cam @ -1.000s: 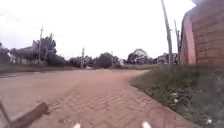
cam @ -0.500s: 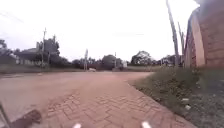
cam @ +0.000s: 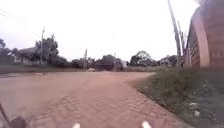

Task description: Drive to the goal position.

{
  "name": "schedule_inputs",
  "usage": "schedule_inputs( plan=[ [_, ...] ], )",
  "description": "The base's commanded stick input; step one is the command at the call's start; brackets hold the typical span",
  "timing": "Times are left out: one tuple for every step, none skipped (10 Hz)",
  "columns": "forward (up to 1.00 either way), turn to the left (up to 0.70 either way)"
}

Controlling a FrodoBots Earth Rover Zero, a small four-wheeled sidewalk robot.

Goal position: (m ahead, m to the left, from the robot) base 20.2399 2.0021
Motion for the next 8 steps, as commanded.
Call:
schedule_inputs(
  plan=[
    [0.50,0.00],
    [0.50,0.00],
    [0.50,0.00],
    [0.50,0.00],
    [0.50,0.00],
    [0.50,0.00],
    [0.50,0.00],
    [0.53,0.00]
  ],
)
